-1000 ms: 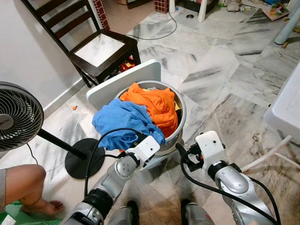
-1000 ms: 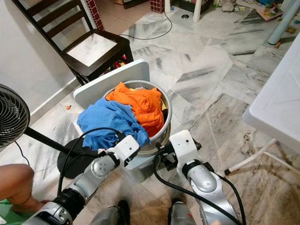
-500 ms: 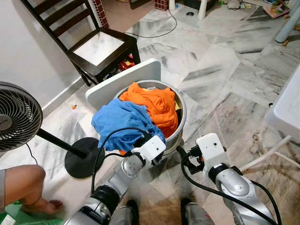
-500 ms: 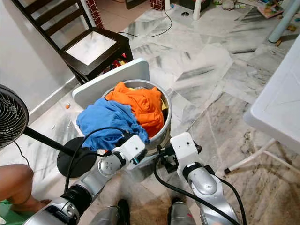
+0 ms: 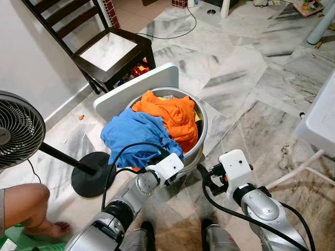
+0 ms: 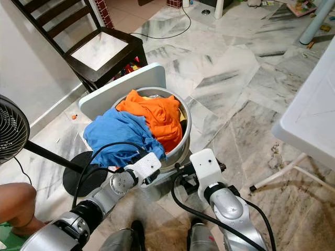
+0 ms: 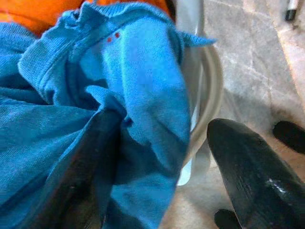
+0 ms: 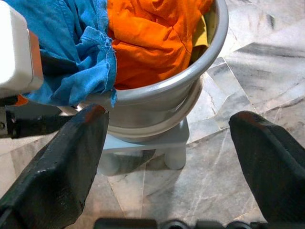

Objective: Hang hanger

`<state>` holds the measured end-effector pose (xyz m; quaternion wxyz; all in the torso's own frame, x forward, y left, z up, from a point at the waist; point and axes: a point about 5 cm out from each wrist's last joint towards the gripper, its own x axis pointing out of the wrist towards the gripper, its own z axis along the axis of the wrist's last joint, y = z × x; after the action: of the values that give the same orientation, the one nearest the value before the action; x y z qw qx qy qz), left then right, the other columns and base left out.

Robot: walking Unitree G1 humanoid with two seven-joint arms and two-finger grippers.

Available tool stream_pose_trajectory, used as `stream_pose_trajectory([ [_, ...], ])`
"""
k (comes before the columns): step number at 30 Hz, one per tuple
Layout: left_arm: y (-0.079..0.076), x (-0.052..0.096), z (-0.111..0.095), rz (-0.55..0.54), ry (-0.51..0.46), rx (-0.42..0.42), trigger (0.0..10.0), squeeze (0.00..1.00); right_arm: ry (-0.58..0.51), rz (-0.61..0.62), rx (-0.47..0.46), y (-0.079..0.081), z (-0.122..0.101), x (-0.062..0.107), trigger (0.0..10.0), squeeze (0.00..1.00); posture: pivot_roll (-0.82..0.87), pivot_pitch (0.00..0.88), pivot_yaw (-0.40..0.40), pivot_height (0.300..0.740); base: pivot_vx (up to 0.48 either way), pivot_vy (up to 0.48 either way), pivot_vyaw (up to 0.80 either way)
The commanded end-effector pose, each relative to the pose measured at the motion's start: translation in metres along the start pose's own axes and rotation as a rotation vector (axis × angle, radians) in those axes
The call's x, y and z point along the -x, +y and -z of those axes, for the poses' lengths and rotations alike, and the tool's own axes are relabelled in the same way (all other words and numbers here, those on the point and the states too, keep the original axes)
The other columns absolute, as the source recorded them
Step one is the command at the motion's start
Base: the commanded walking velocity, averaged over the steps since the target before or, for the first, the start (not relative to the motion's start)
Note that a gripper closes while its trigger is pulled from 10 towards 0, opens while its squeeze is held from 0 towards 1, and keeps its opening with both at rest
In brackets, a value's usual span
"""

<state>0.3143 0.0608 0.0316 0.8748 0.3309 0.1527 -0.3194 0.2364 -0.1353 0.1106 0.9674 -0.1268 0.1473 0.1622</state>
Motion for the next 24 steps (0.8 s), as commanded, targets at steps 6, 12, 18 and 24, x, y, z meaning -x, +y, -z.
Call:
stream_pose_trajectory([
  [6, 0.003, 0.0061, 0.022, -0.013, 0.066, -0.015, 0.0, 0.0, 0.002, -0.007, -0.008, 0.0047, -0.0002, 0.0026, 10.0, 0.0, -0.15, 0.308, 0.145, 0.74, 0.0, 0.0, 0.0],
  [12, 0.0035, 0.0061, 0.0222, -0.02, 0.064, -0.015, 0.0, 0.0, 0.001, -0.007, -0.007, 0.0046, -0.0006, 0.0018, 10.0, 0.0, -0.15, 0.307, 0.143, 0.74, 0.0, 0.0, 0.0],
  [18, 0.0042, 0.0056, 0.0211, -0.027, 0.058, -0.014, 0.0, 0.0, 0.0, -0.005, -0.006, 0.0038, -0.0009, 0.0009, 10.0, 0.0, -0.15, 0.304, 0.142, 0.74, 0.0, 0.0, 0.0],
  [24, 0.0079, 0.006, 0.0195, -0.067, 0.037, -0.013, 0.0, 0.0, -0.002, -0.006, -0.005, 0.0043, -0.0012, 0.0006, 10.0, 0.0, -0.15, 0.301, 0.142, 0.74, 0.0, 0.0, 0.0],
])
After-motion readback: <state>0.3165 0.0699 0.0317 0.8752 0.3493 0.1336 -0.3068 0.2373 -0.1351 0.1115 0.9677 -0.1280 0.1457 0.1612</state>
